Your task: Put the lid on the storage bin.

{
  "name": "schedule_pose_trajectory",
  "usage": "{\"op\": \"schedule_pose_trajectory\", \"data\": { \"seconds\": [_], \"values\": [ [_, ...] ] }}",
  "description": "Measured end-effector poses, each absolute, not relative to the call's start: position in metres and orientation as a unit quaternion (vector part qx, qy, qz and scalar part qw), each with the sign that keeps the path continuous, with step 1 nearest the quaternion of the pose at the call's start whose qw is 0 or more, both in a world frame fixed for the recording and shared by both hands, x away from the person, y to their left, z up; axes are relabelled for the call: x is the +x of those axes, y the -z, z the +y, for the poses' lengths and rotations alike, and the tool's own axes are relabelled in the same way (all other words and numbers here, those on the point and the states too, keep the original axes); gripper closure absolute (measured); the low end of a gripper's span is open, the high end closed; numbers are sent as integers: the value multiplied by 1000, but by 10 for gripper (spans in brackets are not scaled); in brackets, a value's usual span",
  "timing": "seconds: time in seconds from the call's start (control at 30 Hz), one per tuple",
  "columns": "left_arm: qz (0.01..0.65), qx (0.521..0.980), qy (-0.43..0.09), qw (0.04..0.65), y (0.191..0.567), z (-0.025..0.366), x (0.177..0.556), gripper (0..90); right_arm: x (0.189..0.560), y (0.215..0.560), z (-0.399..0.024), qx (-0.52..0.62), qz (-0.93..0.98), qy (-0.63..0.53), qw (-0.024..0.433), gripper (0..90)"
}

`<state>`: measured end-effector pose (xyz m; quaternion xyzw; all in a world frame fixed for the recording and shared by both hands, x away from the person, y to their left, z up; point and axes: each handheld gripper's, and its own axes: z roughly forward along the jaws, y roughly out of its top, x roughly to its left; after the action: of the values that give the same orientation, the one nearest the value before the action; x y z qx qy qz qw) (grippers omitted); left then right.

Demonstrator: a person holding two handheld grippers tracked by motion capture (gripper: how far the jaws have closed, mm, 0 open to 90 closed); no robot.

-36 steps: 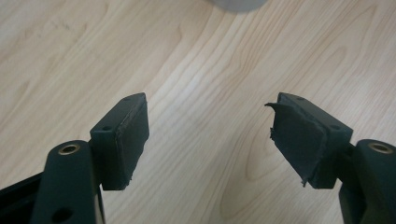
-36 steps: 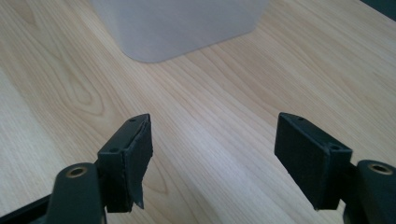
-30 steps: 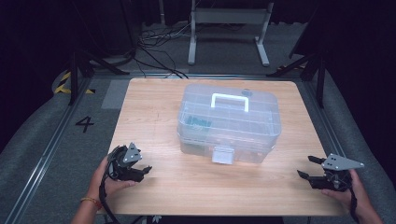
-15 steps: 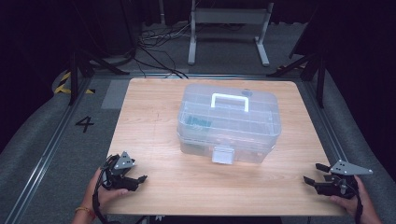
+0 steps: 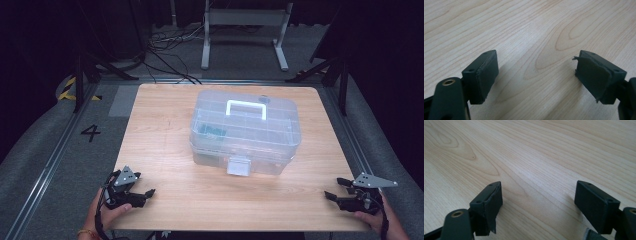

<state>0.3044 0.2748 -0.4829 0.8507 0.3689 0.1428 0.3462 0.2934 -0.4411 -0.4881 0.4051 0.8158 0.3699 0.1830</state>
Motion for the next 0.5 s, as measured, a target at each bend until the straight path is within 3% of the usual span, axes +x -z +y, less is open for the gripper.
{"op": "schedule_pose_trajectory", "data": {
  "seconds": [0.5],
  "values": [
    [369, 851, -141, 345, 483, 274, 306, 168, 294, 488, -439, 411, 814, -369, 181, 222]
  ]
}}
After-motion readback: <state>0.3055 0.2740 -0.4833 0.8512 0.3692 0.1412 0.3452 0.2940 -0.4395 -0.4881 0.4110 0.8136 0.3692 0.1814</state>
